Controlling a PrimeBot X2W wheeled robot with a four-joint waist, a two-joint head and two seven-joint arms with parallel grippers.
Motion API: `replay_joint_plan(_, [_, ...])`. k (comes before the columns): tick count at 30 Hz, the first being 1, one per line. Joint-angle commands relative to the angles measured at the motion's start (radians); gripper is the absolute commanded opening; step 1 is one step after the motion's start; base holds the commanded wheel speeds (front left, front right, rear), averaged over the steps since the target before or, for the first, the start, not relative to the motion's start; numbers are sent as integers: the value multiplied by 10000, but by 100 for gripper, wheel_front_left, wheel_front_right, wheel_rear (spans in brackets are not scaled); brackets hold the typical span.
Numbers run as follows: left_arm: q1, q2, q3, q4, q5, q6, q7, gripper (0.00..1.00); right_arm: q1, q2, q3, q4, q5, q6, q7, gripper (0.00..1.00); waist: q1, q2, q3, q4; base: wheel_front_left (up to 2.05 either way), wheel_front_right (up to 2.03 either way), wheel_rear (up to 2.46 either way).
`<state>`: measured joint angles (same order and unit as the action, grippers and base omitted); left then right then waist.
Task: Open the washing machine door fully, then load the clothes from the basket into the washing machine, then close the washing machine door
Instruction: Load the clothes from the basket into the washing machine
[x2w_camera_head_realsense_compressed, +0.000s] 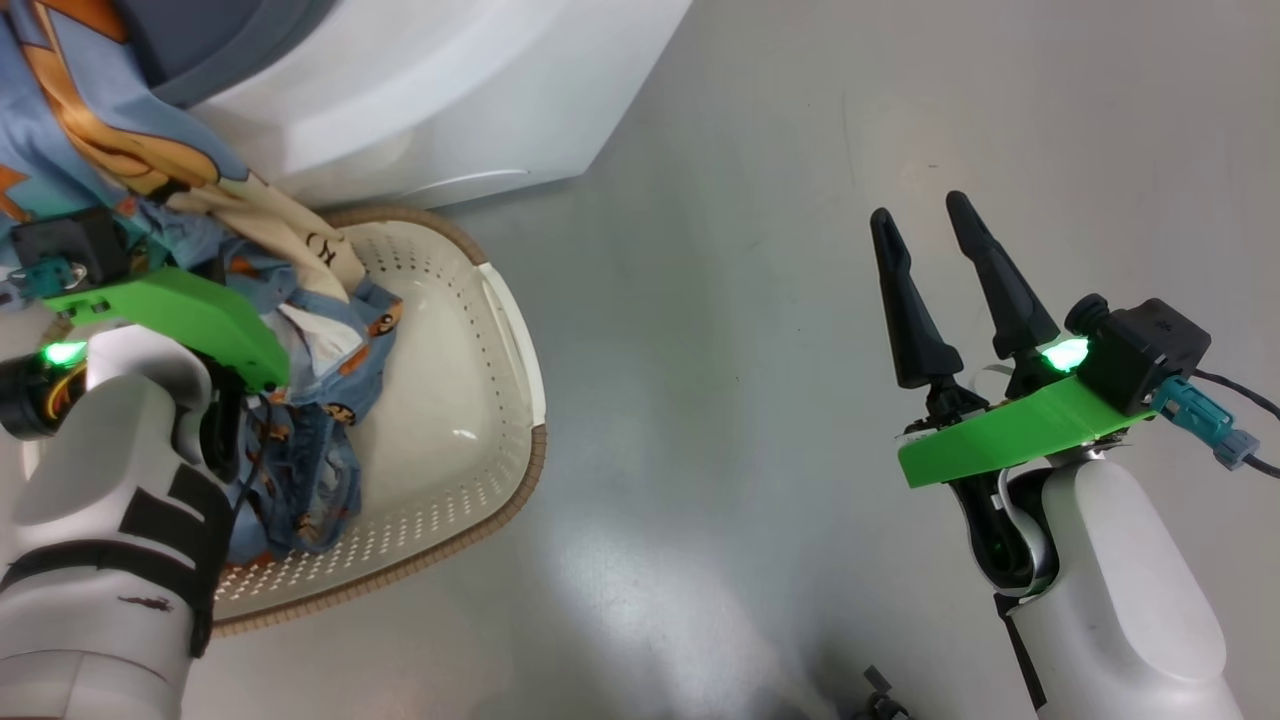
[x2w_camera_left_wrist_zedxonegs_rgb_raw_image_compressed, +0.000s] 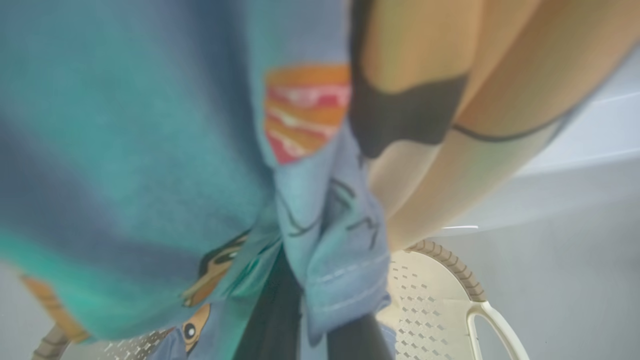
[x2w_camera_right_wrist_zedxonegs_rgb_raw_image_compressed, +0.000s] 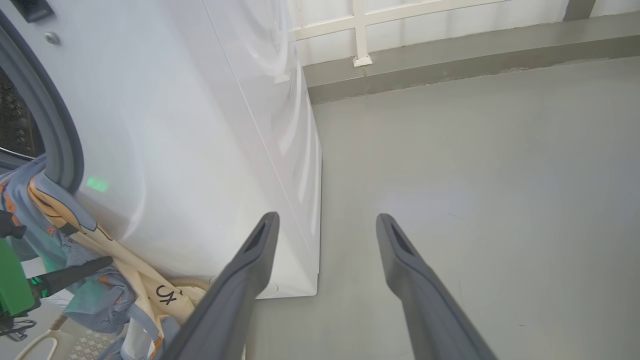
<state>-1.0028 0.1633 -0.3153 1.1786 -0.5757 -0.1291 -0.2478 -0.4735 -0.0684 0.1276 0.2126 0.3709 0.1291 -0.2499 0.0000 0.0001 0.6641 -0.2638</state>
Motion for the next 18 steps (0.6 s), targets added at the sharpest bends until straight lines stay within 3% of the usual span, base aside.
replay_joint_plan(1, [-24,306,168,-294,32,-15,-134,0,85,42,146,-197,-54,16,-118,100,0,-1,-37,51,0,0,0])
replay_joint_plan(10, [851,417,-118,-1748,79,-15,-138,0,148,64,119,-157,-69,16,-118,100,0,-1,-228,268,0,0,0])
replay_joint_plan(18, [2748,786,816,-4591,330,-15,-138,0,315,71,72,-153,-60,16,-118,100,0,-1,-428,389,0,0,0])
